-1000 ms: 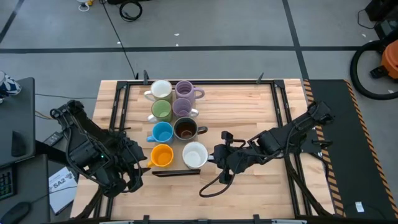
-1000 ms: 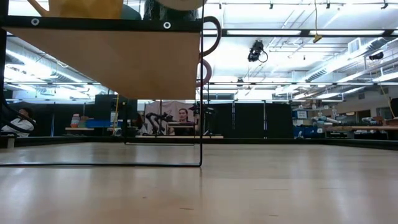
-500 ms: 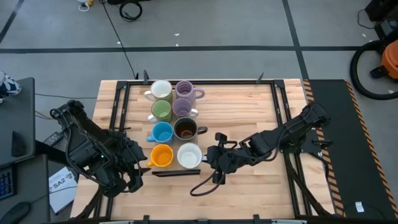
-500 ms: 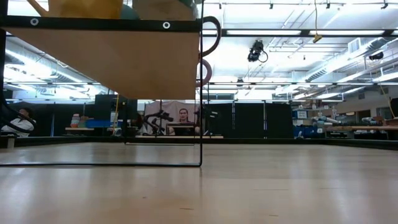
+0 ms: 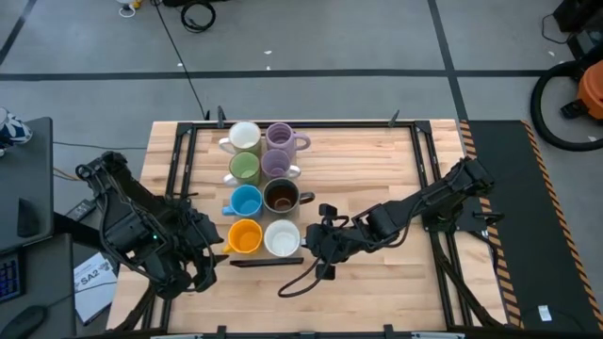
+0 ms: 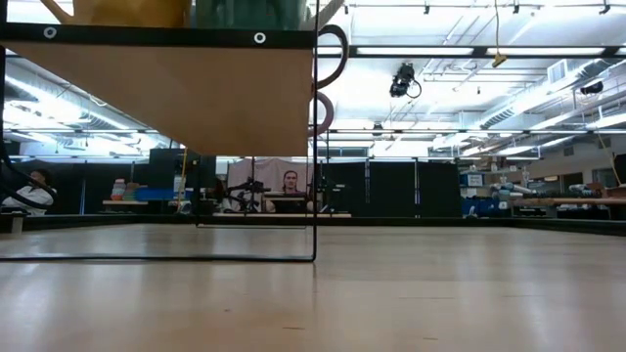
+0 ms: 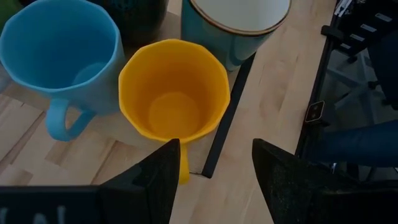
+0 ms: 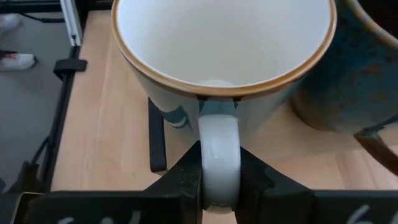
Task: Place coffee mugs
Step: Put the light blue mug on the shelf, then return to Home Position
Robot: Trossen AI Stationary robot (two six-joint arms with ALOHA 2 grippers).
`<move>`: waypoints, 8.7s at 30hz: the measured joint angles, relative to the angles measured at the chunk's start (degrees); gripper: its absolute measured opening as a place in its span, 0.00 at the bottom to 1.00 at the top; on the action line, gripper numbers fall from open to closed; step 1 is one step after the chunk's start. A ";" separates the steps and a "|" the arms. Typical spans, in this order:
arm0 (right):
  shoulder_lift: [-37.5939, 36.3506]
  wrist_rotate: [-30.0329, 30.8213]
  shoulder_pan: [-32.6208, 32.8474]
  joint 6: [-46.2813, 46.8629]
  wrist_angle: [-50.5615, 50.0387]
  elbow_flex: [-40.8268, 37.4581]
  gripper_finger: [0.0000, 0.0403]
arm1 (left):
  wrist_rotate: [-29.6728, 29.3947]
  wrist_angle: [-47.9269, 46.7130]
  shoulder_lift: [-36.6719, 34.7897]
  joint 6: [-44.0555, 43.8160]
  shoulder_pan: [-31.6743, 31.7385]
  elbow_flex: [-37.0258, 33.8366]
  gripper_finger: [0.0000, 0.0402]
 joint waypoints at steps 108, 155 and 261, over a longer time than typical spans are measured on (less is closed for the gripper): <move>-75.25 -21.98 -11.86 -14.96 33.76 -63.49 0.34 | -0.01 0.38 0.00 0.00 0.00 0.00 0.51; -100.09 -19.38 -19.66 -12.41 41.09 -89.70 0.34 | 0.01 0.36 0.02 0.02 0.01 0.00 0.51; -99.86 -17.29 -19.66 -13.06 38.02 -89.74 0.34 | 28.54 73.36 -80.99 78.14 28.96 -76.70 0.51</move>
